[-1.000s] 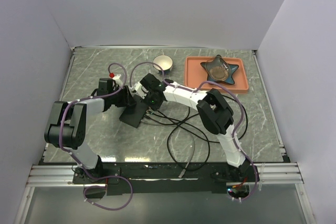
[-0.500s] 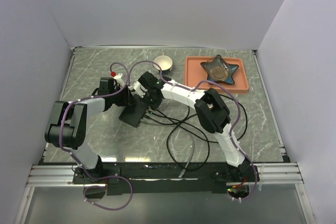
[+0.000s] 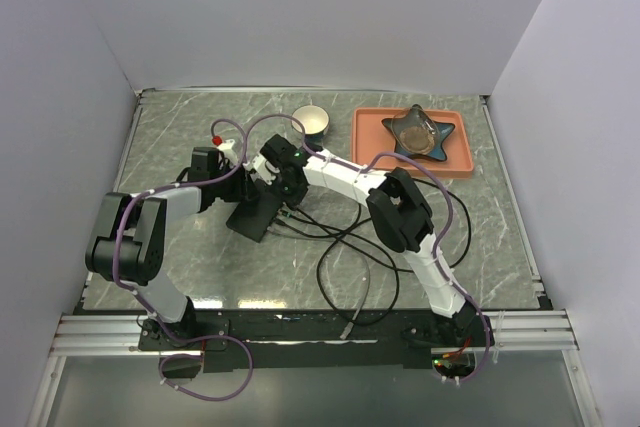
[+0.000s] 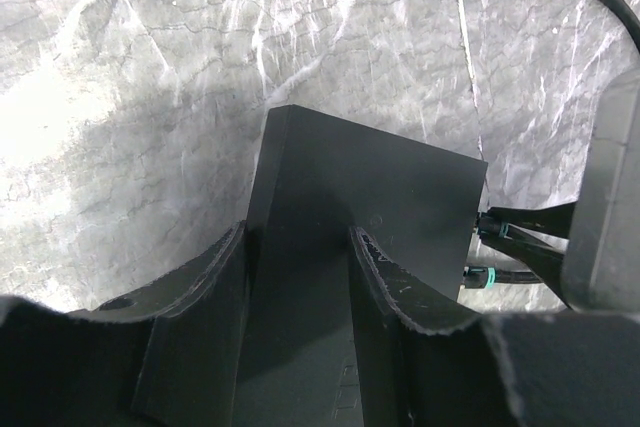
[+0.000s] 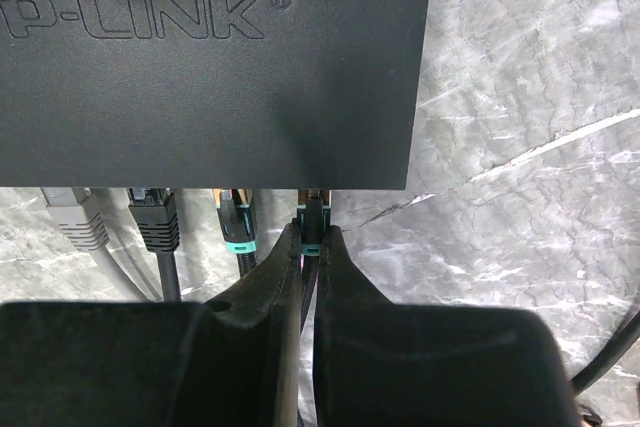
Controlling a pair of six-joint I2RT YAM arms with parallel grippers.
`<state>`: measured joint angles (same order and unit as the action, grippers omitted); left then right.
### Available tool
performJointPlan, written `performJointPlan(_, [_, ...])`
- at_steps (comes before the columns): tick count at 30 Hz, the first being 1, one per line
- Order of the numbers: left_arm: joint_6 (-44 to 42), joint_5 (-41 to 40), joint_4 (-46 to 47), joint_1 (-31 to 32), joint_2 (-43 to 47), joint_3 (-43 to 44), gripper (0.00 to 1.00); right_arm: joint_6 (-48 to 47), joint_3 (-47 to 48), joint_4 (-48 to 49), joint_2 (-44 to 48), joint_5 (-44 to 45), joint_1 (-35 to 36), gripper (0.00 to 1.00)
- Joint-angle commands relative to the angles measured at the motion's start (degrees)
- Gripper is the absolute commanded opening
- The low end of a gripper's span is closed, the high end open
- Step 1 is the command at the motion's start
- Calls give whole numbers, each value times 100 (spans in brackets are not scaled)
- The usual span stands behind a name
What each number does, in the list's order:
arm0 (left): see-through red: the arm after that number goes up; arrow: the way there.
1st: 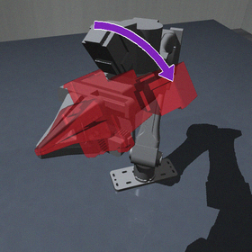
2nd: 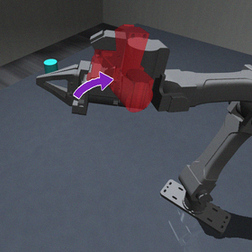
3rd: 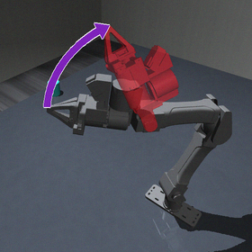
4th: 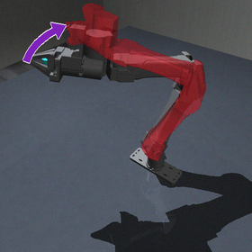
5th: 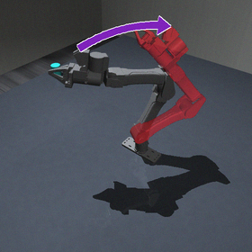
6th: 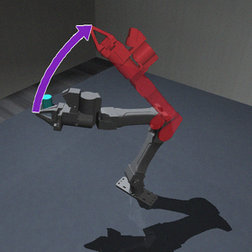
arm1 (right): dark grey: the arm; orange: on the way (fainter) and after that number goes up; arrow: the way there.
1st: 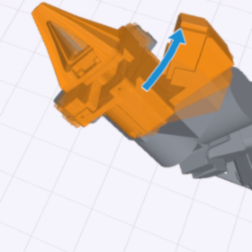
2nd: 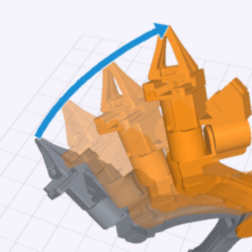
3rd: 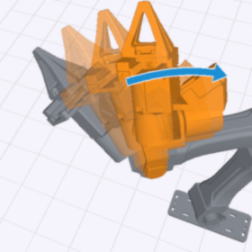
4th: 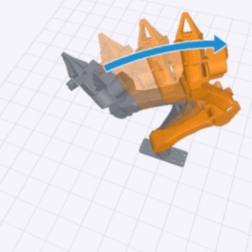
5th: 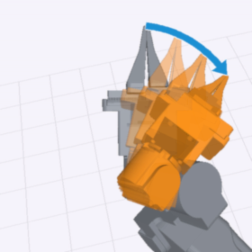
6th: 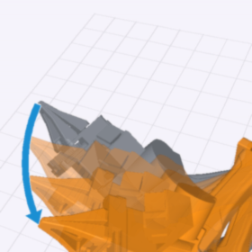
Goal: Insert the plug into the switch port
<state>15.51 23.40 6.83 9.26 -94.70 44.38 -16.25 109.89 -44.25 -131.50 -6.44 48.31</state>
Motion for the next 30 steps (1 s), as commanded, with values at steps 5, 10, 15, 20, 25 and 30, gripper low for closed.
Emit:
performJointPlan(5, [391, 1116, -208, 735, 170, 0, 41, 201, -212, 2878, 581, -552, 240, 0])
performJointPlan(10, [567, 518, -279, 648, 285, 62, 53, 245, -932, 3001, 950, -332, 240, 0])
performJointPlan(15, [813, 16, -322, 446, 504, 106, 69, 359, -1565, 3177, 1285, -200, 231, 1])
performJointPlan(20, [963, -467, -498, 121, 566, 159, 75, 447, -1742, 3010, 1381, 63, 240, 11])
performJointPlan(25, [1130, -748, -472, -204, 925, 9, 80, 517, -2058, 3045, 1627, 353, 240, 21])
performJointPlan(30, [1314, -1249, -577, -266, 1567, -79, 90, 553, -2138, 3010, 1935, 635, 231, 36])
